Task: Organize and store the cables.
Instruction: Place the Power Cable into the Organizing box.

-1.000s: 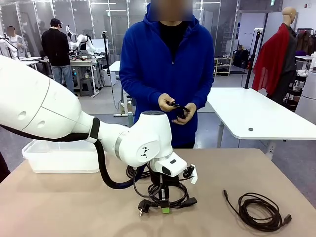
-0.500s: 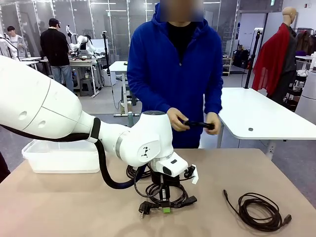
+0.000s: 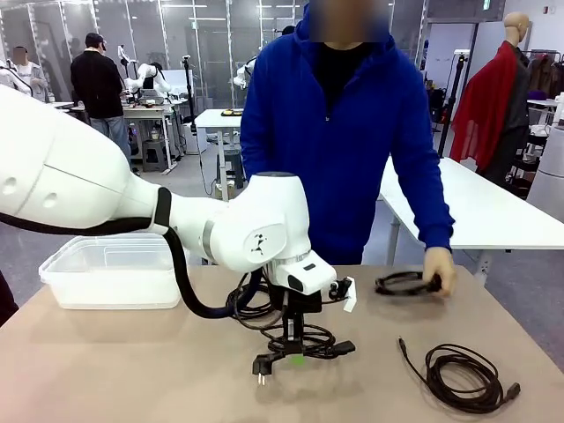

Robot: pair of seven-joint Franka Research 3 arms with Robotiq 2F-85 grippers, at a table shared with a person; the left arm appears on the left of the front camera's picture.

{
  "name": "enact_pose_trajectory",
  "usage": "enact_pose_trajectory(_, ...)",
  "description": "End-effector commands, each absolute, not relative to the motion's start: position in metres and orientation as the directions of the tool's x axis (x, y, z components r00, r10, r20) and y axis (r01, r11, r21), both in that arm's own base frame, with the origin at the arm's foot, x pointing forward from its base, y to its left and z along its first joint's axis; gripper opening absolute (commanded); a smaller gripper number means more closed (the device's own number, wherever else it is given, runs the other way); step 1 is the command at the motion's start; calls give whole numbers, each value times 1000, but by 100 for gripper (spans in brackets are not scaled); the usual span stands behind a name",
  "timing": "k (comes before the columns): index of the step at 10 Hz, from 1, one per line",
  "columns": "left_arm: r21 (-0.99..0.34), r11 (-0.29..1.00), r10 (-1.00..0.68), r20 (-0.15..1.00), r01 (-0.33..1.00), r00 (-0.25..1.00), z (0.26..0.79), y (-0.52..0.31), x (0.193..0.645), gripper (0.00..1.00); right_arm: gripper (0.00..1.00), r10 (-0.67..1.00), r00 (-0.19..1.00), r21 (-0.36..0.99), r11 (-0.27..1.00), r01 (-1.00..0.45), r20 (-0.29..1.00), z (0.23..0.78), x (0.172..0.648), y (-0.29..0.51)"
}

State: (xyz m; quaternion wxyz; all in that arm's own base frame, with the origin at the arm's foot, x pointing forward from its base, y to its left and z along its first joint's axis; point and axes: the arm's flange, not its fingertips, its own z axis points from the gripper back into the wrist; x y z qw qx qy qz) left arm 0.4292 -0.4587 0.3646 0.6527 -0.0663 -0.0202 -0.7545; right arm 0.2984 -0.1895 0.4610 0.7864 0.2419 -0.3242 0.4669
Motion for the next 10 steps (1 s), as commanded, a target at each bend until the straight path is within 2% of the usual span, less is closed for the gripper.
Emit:
enact_pose_trajectory(1, -36, -191, -977, 102, 981, -187, 388, -437, 419, 0, 100, 570, 334, 62, 442, -895, 751, 459, 297, -187)
enact_pose_trajectory(5, 22, -198, -975, 102, 980, -199, 404, -431, 415, 0, 100, 570, 334, 62, 442, -895, 751, 459, 297, -187)
enact_pose_trajectory(10, 6, -169, -981, 100, 986, -169, 406, -439, 421, 0, 100, 570, 334, 62, 442, -895, 751, 459, 297, -187)
